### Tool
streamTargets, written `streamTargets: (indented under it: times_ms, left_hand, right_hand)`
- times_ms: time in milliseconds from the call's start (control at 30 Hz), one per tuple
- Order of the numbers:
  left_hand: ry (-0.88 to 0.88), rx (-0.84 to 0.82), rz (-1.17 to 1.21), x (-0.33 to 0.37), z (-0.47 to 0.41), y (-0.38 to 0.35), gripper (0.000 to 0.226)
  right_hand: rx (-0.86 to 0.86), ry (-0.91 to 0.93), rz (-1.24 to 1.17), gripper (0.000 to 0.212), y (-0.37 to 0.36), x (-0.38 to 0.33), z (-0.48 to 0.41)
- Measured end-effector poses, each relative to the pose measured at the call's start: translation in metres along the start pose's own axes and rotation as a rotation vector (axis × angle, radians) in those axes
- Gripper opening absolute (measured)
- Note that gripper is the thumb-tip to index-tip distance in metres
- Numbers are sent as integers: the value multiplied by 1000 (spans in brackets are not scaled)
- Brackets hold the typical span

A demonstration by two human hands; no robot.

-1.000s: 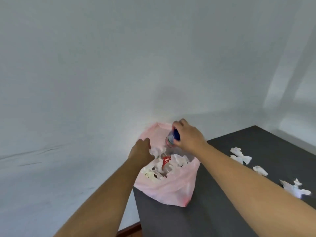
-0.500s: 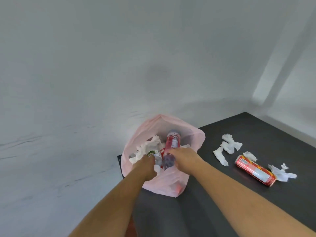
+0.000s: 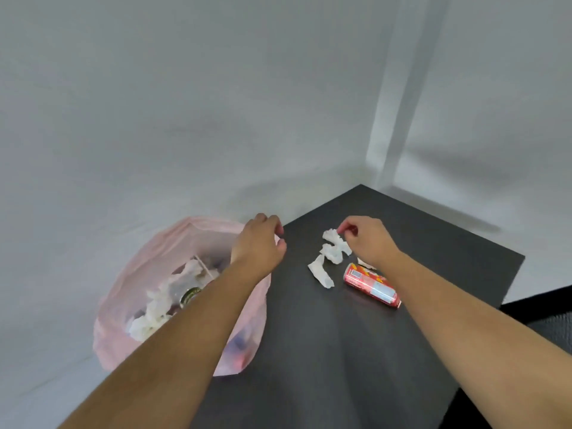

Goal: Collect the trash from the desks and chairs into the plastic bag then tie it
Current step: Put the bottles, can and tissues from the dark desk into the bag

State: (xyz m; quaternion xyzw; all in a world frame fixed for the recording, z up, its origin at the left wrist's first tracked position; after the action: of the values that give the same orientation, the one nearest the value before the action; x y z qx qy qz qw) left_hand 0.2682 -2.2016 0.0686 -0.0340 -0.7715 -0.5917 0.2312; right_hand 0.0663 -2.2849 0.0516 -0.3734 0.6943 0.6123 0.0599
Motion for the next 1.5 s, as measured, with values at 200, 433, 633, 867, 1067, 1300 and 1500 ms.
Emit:
streamTargets:
  times_ms: [200, 433, 633, 867, 1067, 1300, 1500]
  left_hand:
    - [-157, -232, -151, 70, -27, -101, 59]
    - [-65, -524, -449, 66, -57, -216, 115]
    - [-132, -673, -503, 84, -81, -265, 113]
    - [-333, -686, -642, 78, -87, -303, 31]
    - [-24, -689, -379, 68, -67, -270, 28]
    - [-11, -394, 106, 89, -78, -154, 12]
    - [-87, -123, 167, 78, -71, -17, 14]
  right_hand:
    - [-68, -268, 181, 46, 30, 143, 15]
    - [-480, -409, 343, 86, -4, 238, 32]
    - [-617, -337, 359, 58, -40, 264, 33]
    - [-555, -397, 344, 42, -45, 283, 36]
    - [-434, -553, 237, 31, -27, 274, 35]
    - [-127, -369, 119, 27, 11, 180, 4]
    - [-12, -139, 10, 25, 29, 47, -15]
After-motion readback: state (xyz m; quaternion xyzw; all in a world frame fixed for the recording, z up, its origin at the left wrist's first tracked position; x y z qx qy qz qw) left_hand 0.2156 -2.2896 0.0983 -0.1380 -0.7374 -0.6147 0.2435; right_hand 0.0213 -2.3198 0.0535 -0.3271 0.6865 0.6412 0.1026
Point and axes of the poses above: each hand's wrist, its own z-axis away from the middle knuckle, its own y-axis out of the back of the hand, x = y × z, the point moved 4 cm from there along -z, towards the middle knuckle, and after that the axes turned 8 degrees about y, right-handed, at the moved point
